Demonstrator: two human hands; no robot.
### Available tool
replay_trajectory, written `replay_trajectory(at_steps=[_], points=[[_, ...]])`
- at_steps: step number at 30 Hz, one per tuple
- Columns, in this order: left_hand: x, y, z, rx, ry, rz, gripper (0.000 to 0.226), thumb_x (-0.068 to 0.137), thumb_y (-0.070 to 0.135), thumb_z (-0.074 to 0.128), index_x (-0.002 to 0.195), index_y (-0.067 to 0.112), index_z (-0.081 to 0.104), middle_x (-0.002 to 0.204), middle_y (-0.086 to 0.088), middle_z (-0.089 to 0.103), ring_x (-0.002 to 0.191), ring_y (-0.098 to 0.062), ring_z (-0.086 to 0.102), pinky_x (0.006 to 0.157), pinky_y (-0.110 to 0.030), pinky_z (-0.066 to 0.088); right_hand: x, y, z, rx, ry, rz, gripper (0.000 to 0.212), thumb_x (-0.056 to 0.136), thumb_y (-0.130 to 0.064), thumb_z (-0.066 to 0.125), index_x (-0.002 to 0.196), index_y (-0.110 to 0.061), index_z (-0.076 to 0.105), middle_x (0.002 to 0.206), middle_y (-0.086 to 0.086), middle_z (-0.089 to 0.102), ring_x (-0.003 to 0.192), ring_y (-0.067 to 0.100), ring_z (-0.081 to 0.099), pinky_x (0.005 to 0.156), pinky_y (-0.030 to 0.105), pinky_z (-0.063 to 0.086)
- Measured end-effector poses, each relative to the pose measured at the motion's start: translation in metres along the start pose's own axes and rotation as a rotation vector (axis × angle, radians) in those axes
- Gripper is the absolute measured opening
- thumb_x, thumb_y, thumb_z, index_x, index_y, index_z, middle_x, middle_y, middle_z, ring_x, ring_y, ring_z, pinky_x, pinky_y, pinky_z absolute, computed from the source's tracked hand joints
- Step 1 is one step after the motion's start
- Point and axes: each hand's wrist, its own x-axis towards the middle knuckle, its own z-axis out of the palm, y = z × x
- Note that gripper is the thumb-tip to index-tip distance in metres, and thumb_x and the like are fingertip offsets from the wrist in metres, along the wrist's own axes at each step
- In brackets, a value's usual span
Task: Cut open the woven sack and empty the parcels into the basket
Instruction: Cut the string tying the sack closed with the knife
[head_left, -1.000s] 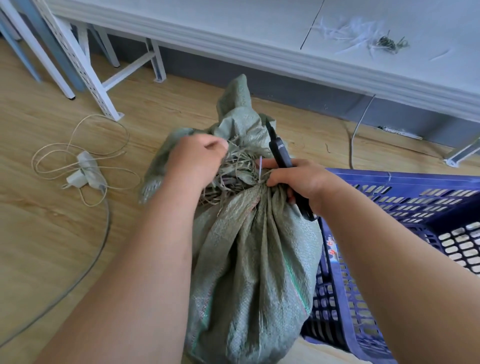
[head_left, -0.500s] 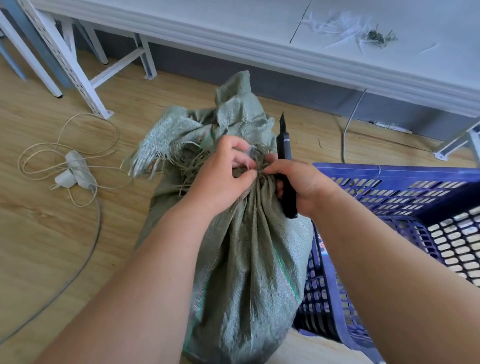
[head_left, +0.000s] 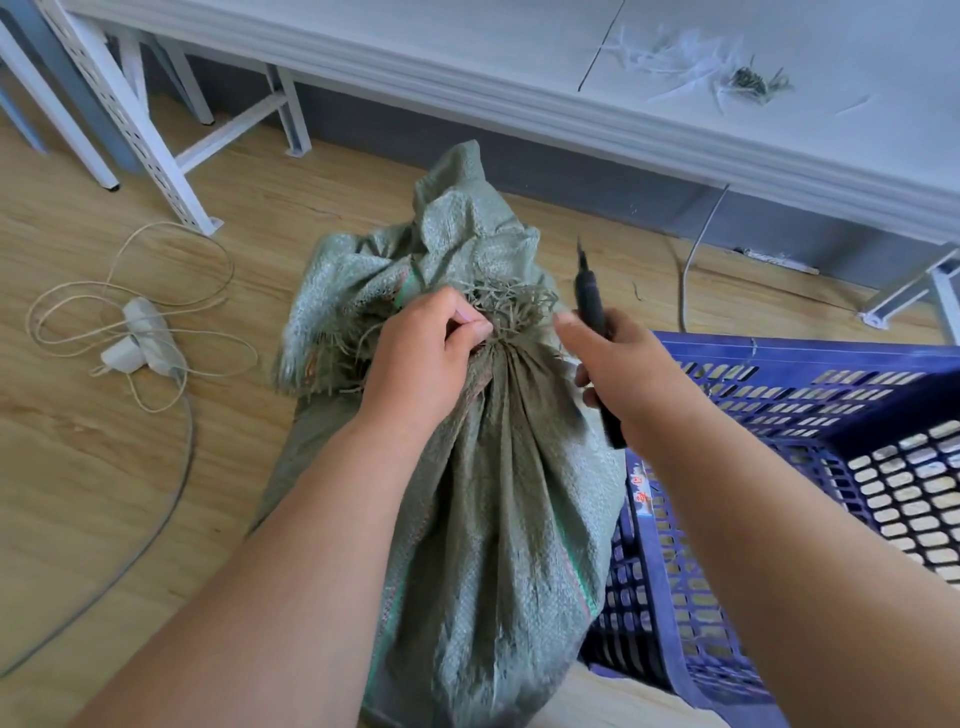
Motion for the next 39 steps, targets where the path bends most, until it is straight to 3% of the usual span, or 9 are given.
replay_trajectory(at_steps=[3, 6, 9, 13, 22, 26, 31, 34, 39], points=[[0.001, 0.003, 0.003, -0.035, 0.024, 0.075, 0.005, 0.089, 0.014, 0.064, 0.086, 0.010, 0.064, 0.093, 0.003, 0.065, 0.088, -0.013, 0.059, 0.078, -0.023, 0.044, -0.018, -0.012, -0.004, 0.134, -0.061, -0.037, 0.042, 0.099, -0.050, 0.040, 0.108, -0.011, 0.055, 0.072, 0.002, 0.055, 0.053, 0.016, 0.044, 0.052, 0.031, 0.041], [0.001, 0.003, 0.005, -0.037, 0.019, 0.039, 0.007, 0.093, 0.020, 0.061, 0.090, 0.014, 0.064, 0.092, 0.008, 0.065, 0.089, -0.014, 0.060, 0.077, -0.030, 0.046, -0.039, -0.024, 0.002, 0.397, -0.314, 0.161, 0.045, 0.102, -0.048, 0.033, 0.099, -0.011, 0.059, 0.058, 0.004, 0.048, 0.042, 0.014, 0.037, 0.041, 0.022, 0.030], [0.001, 0.000, 0.006, -0.002, 0.017, 0.001, 0.011, 0.094, 0.025, 0.059, 0.091, 0.014, 0.062, 0.095, 0.003, 0.068, 0.089, -0.016, 0.061, 0.073, -0.029, 0.044, -0.044, -0.017, 0.008, 0.357, -0.435, 0.367, 0.045, 0.101, -0.050, 0.033, 0.099, -0.014, 0.060, 0.055, 0.002, 0.047, 0.039, 0.012, 0.036, 0.038, 0.018, 0.028], [0.001, 0.000, 0.006, 0.056, 0.036, 0.004, 0.015, 0.094, 0.028, 0.058, 0.094, 0.013, 0.060, 0.097, 0.001, 0.069, 0.087, -0.017, 0.059, 0.067, -0.024, 0.036, -0.044, -0.012, 0.006, 0.229, -0.445, 0.413, 0.043, 0.101, -0.050, 0.035, 0.106, -0.016, 0.060, 0.055, 0.002, 0.047, 0.040, 0.012, 0.036, 0.038, 0.018, 0.028], [0.000, 0.002, 0.006, 0.094, 0.046, 0.042, 0.014, 0.095, 0.029, 0.056, 0.096, 0.015, 0.060, 0.098, 0.001, 0.071, 0.090, -0.020, 0.063, 0.072, -0.033, 0.045, -0.045, -0.017, -0.005, 0.142, -0.507, 0.450, 0.046, 0.101, -0.049, 0.035, 0.122, -0.017, 0.059, 0.057, 0.002, 0.044, 0.040, 0.012, 0.034, 0.039, 0.018, 0.029], [-0.001, 0.002, 0.006, 0.075, 0.068, 0.089, 0.012, 0.094, 0.025, 0.059, 0.095, 0.013, 0.062, 0.096, 0.002, 0.071, 0.089, -0.018, 0.064, 0.068, -0.022, 0.039, -0.045, -0.019, -0.008, 0.117, -0.526, 0.452, 0.044, 0.101, -0.049, 0.035, 0.123, -0.018, 0.059, 0.056, 0.002, 0.044, 0.040, 0.012, 0.035, 0.038, 0.019, 0.030], [0.001, 0.000, 0.006, 0.009, 0.062, 0.126, 0.008, 0.091, 0.021, 0.062, 0.091, 0.013, 0.064, 0.093, 0.006, 0.071, 0.088, -0.015, 0.065, 0.076, -0.030, 0.046, -0.049, -0.018, -0.013, 0.038, -0.480, 0.428, 0.040, 0.101, -0.044, 0.040, 0.121, -0.013, 0.055, 0.057, 0.005, 0.057, 0.041, 0.014, 0.049, 0.040, 0.021, 0.041], [0.001, 0.001, 0.006, -0.049, 0.043, 0.165, 0.004, 0.089, 0.016, 0.064, 0.087, 0.012, 0.062, 0.093, 0.007, 0.068, 0.089, -0.011, 0.062, 0.078, -0.026, 0.045, -0.051, -0.020, -0.013, 0.019, -0.472, 0.398, 0.028, 0.103, -0.040, 0.037, 0.118, -0.021, 0.051, 0.059, 0.007, 0.064, 0.046, 0.016, 0.058, 0.044, 0.023, 0.048], [0.003, 0.002, 0.006, -0.083, 0.014, 0.177, 0.005, 0.090, 0.014, 0.062, 0.087, 0.011, 0.060, 0.095, 0.007, 0.068, 0.092, -0.010, 0.062, 0.080, -0.023, 0.045, -0.047, -0.023, -0.012, -0.017, -0.434, 0.400, 0.030, 0.103, -0.039, 0.036, 0.123, -0.021, 0.050, 0.056, 0.006, 0.063, 0.045, 0.016, 0.058, 0.044, 0.023, 0.048]])
